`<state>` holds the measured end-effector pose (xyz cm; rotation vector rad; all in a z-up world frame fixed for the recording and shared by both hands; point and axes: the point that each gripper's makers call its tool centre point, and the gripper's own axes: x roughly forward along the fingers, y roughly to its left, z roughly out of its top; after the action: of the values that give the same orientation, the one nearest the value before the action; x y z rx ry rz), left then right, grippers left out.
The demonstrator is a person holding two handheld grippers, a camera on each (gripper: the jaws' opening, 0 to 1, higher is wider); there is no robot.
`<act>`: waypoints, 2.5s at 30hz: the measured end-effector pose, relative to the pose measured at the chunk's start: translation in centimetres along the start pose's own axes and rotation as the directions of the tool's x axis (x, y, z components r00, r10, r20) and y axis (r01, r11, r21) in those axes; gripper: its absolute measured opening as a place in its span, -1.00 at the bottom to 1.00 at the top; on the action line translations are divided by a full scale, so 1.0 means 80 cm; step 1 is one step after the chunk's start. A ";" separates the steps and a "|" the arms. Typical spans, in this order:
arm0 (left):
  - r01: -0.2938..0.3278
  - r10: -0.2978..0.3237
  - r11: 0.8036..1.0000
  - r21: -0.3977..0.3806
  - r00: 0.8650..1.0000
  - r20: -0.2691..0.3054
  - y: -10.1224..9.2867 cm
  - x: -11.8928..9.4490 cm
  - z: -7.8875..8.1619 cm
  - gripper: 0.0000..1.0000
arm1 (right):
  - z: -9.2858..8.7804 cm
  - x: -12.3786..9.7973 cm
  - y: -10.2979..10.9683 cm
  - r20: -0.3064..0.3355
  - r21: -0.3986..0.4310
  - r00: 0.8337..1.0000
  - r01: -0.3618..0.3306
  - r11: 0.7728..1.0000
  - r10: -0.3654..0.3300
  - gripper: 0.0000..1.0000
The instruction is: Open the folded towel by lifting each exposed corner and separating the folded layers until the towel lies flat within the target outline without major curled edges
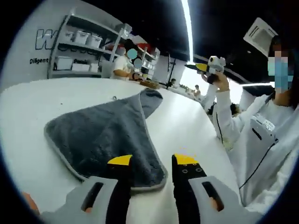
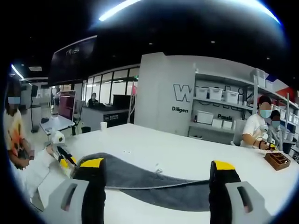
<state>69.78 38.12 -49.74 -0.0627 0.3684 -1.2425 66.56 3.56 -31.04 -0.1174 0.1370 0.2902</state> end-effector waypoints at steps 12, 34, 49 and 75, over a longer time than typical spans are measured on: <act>-0.226 0.225 0.967 0.120 0.974 0.018 0.046 0.010 0.010 0.77 | -0.010 -0.007 -0.036 -0.010 0.038 0.998 0.064 0.997 -0.064 0.84; -0.301 0.303 0.945 0.131 0.953 -0.001 0.068 0.007 0.006 0.99 | -0.137 0.085 -0.209 -0.249 -0.301 0.961 0.039 0.953 -0.118 0.73; -0.309 0.316 0.942 0.128 0.948 -0.033 0.074 0.010 -0.004 0.98 | -0.249 0.188 -0.337 -0.505 -0.231 0.861 -0.063 0.971 -0.065 0.61; -0.292 0.299 0.945 0.146 0.954 -0.031 0.063 0.017 -0.001 0.92 | -0.271 0.161 -0.300 -0.547 -0.091 0.831 -0.175 0.980 0.098 -1.00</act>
<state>74.72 38.56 -51.35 0.1419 0.3218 -0.9696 83.26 -18.63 -52.00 -0.3292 0.6948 0.4059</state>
